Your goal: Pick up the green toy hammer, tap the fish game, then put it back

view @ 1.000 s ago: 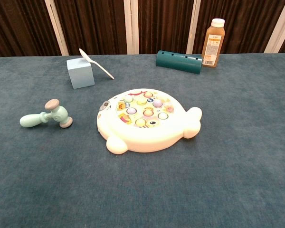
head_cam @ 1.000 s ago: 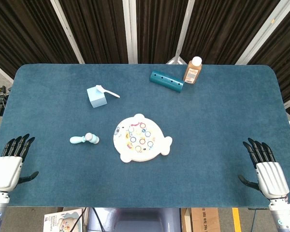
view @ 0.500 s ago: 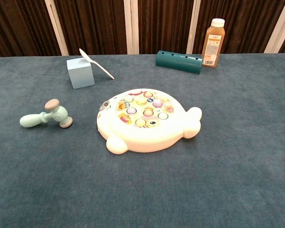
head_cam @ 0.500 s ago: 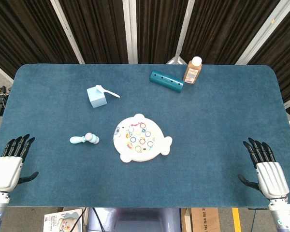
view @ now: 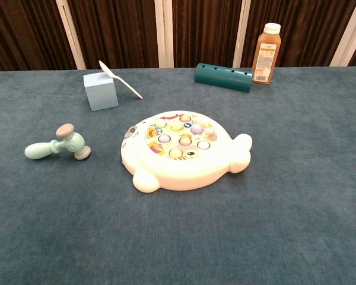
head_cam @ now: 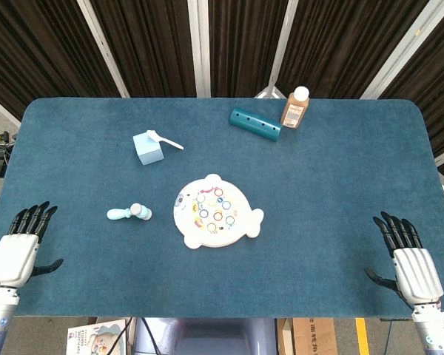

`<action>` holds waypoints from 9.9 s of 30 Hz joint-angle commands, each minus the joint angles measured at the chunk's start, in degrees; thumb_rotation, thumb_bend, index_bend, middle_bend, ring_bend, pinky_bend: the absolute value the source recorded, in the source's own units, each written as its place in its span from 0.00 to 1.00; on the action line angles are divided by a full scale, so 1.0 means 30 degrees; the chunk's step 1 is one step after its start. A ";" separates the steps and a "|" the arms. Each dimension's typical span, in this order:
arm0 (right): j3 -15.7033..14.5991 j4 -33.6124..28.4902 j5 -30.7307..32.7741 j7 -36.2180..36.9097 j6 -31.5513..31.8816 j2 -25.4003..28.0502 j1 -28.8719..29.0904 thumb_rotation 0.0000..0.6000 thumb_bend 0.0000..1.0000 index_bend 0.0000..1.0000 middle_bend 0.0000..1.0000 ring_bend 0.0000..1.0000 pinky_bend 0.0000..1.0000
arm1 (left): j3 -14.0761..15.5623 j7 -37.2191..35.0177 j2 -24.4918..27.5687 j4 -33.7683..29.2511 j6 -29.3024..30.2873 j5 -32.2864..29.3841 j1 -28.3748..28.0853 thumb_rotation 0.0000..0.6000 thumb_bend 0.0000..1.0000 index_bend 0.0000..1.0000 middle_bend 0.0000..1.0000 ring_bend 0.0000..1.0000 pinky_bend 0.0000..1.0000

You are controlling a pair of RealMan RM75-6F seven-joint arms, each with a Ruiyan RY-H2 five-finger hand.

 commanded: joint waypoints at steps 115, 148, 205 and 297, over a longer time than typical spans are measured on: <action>0.0079 -0.0082 0.0288 0.1347 -0.0483 0.0129 0.0229 1.00 0.18 0.00 0.00 0.00 0.00 | -0.2819 0.9062 -0.7813 0.3314 -0.3984 -1.5611 -1.1880 1.00 0.63 0.68 0.54 0.40 0.50; 0.0162 -0.0231 0.0710 0.1412 -0.0810 0.0118 0.0290 1.00 0.19 0.00 0.00 0.00 0.00 | -0.6922 0.9411 -0.3763 -0.2932 -0.5464 -2.0498 -1.5002 1.00 0.66 0.68 0.55 0.41 0.50; 0.0273 -0.0533 0.1287 0.2260 -0.1297 0.0369 0.0345 1.00 0.19 0.00 0.00 0.00 0.00 | -0.6228 1.2680 -0.7792 0.3450 -0.5947 -2.7402 -2.0999 1.00 0.67 0.67 0.56 0.42 0.50; 0.0316 -0.0373 0.0972 0.1184 -0.0765 0.0128 0.0194 1.00 0.18 0.00 0.00 0.00 0.00 | -0.1739 0.8048 -0.1007 -0.2868 -0.6996 -2.0841 -1.5027 1.00 0.67 0.66 0.57 0.43 0.51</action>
